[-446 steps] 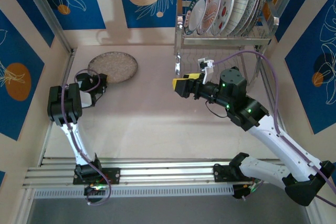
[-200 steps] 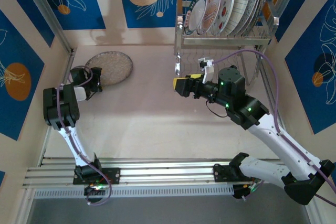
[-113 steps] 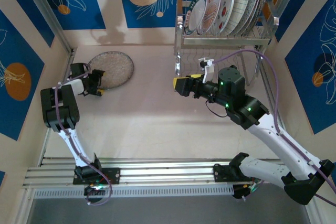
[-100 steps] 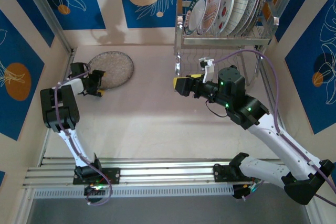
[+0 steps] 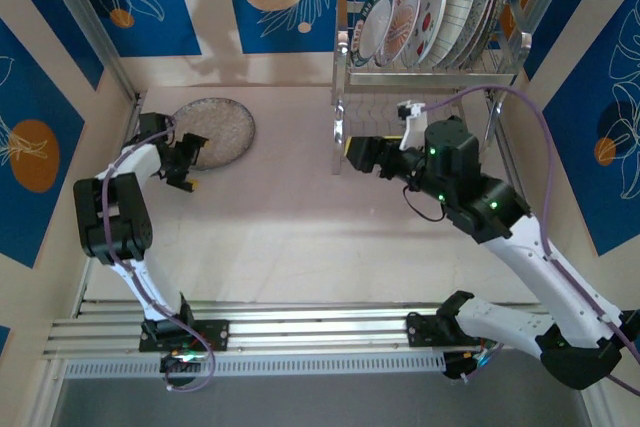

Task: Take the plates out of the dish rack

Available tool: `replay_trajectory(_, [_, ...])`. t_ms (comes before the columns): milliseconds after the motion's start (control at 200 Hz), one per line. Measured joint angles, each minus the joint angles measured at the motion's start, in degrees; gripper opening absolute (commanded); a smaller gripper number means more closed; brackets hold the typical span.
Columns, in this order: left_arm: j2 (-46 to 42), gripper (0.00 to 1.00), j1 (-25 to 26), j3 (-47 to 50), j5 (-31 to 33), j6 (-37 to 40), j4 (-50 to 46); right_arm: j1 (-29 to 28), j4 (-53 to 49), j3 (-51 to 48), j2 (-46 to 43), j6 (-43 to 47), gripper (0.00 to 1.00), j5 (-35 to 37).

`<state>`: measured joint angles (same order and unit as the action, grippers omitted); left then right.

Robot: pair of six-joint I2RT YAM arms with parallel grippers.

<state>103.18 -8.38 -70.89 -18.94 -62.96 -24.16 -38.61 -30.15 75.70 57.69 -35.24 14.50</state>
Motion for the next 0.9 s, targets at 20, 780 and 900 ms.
replay_trajectory(20, [-0.98, 0.99, 0.46, 0.00, 0.55, 0.00, -0.55, 0.00, -1.07, 1.49, 0.20, 0.00, 0.79, 1.11])
replay_trajectory(780, [-26.97, 1.00, 31.63, -7.61, 12.50, 11.85, -3.93, 32.76, -17.35, 36.22, 14.05, 16.39, 0.62, 9.09])
replay_trajectory(900, [-29.07, 1.00, 34.21, -7.61, 10.88, 14.60, -3.26, 38.95, -16.06, 34.60, 15.41, 16.98, 0.53, 1.64])
